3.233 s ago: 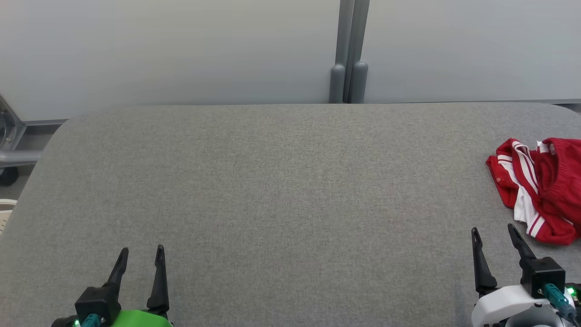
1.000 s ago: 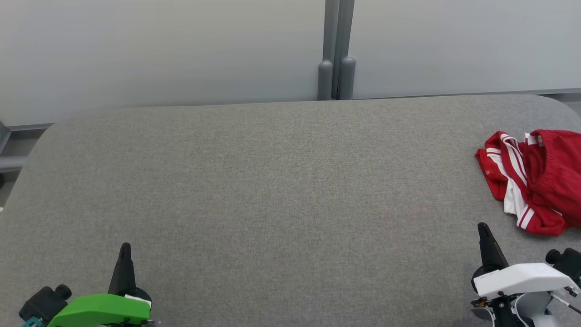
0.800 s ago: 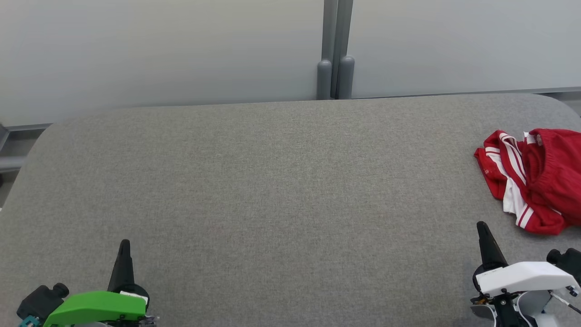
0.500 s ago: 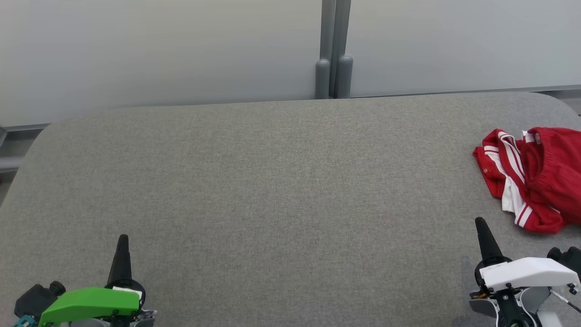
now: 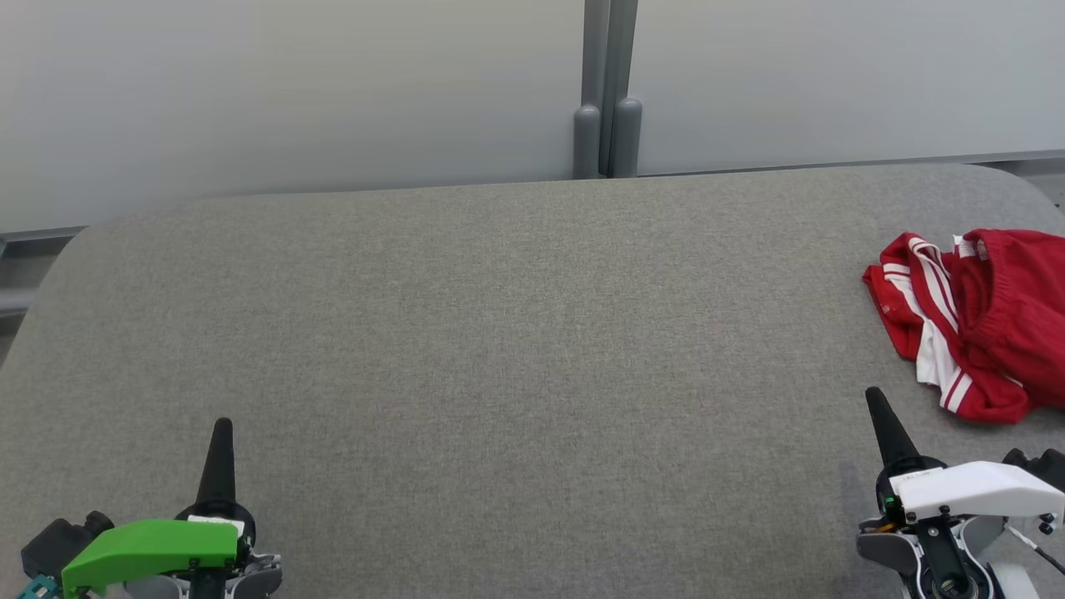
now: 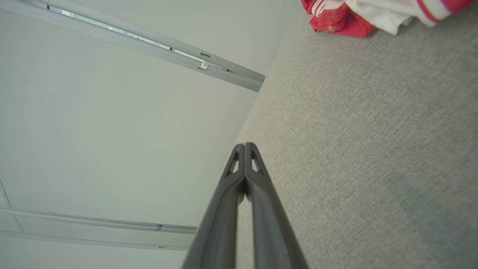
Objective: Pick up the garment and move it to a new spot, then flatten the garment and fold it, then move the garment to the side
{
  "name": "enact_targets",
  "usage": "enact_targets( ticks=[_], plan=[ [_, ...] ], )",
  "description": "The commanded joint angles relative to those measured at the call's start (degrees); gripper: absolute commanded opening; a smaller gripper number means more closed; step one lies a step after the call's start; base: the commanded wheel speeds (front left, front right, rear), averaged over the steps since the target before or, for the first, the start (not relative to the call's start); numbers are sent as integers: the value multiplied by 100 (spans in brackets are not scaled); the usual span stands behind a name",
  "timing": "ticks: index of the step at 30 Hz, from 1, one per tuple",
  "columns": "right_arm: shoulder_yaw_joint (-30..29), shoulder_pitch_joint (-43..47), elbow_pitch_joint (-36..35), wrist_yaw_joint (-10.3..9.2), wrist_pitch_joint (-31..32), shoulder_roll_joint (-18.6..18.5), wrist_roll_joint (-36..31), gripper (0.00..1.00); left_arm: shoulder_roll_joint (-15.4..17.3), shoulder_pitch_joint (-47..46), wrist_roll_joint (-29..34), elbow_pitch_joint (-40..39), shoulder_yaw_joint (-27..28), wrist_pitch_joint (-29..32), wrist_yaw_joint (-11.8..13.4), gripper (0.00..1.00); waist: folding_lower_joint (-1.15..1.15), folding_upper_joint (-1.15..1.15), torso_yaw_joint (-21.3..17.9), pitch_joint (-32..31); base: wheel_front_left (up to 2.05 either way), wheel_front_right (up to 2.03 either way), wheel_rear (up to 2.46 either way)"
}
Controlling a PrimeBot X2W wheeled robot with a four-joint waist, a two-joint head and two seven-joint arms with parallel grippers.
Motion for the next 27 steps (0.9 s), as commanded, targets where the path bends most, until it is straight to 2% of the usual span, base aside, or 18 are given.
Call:
enact_targets(
  ticks=[1, 27],
  plan=[
    [2, -114, -53, 4, 38, -39, 152, 0, 12, -128, -145, -61, 20, 29, -36, 0, 0, 31, -4, 2, 0, 0, 0],
    [20, -273, -38, 3, 382, -54, 1626, 0, -8, -243, -1389, -153, 112, 341, -46, 0, 0, 41, -84, 49, 0, 0, 0]
  ],
)
